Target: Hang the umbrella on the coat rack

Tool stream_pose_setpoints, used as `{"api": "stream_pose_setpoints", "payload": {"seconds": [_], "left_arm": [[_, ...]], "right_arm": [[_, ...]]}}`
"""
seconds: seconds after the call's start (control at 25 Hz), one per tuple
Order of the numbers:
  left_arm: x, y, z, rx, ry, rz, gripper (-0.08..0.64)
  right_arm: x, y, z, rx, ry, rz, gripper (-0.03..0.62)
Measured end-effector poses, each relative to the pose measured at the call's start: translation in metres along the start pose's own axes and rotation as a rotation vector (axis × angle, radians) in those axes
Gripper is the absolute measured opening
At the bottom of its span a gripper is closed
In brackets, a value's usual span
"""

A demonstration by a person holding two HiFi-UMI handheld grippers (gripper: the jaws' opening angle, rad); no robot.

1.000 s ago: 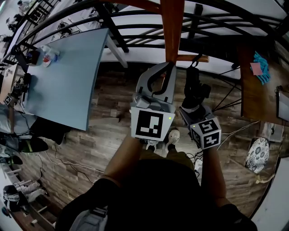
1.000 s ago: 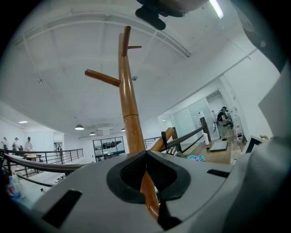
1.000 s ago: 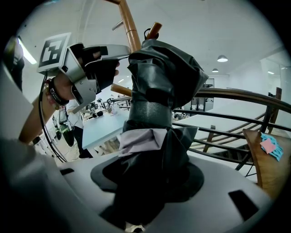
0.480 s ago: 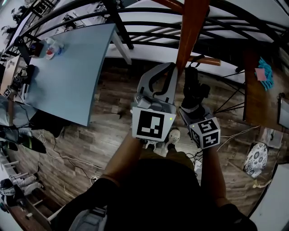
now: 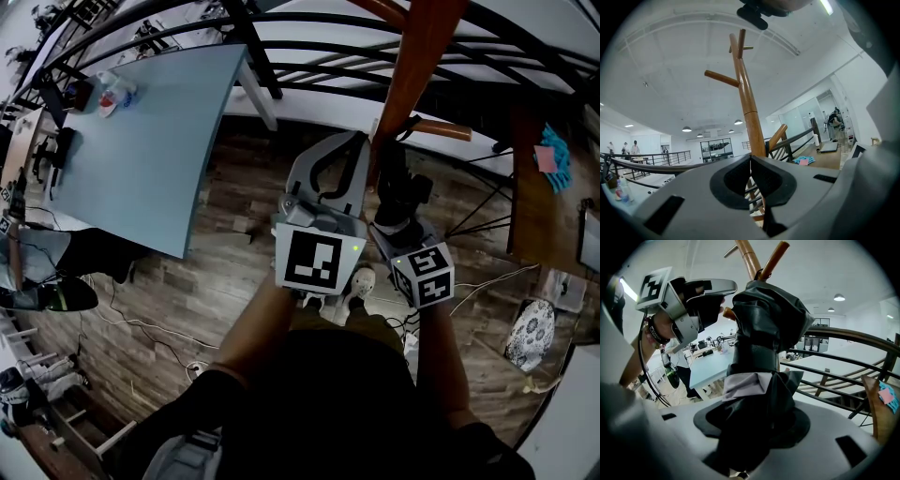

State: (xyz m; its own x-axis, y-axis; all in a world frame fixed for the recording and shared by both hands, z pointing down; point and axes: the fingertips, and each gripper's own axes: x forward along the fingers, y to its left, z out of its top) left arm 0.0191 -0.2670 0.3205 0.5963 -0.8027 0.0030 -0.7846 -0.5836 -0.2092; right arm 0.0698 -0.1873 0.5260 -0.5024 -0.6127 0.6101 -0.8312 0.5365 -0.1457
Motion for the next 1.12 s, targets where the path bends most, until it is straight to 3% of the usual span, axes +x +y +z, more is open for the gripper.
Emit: {"api": "stream_pose_setpoints", "payload": {"seconds": [0.36, 0.68, 1.12], "left_arm": [[-0.001, -0.006, -0.004, 0.001, 0.012, -0.014, 0.014], [-0.003, -0.008, -0.002, 0.002, 0.009, -0.02, 0.014], [-0.004, -0.012, -0.005, 0.008, 0.023, -0.022, 0.013]], "right_arm": [[0.008, -0.008, -0.017, 0.039, 0.024, -0.008, 0.239], [0.014, -0.027, -0.02, 0.001, 0.019, -0.109, 0.25], [0.021, -0.034, -0.019, -0.024, 0.006, -0.153, 0.253]]}}
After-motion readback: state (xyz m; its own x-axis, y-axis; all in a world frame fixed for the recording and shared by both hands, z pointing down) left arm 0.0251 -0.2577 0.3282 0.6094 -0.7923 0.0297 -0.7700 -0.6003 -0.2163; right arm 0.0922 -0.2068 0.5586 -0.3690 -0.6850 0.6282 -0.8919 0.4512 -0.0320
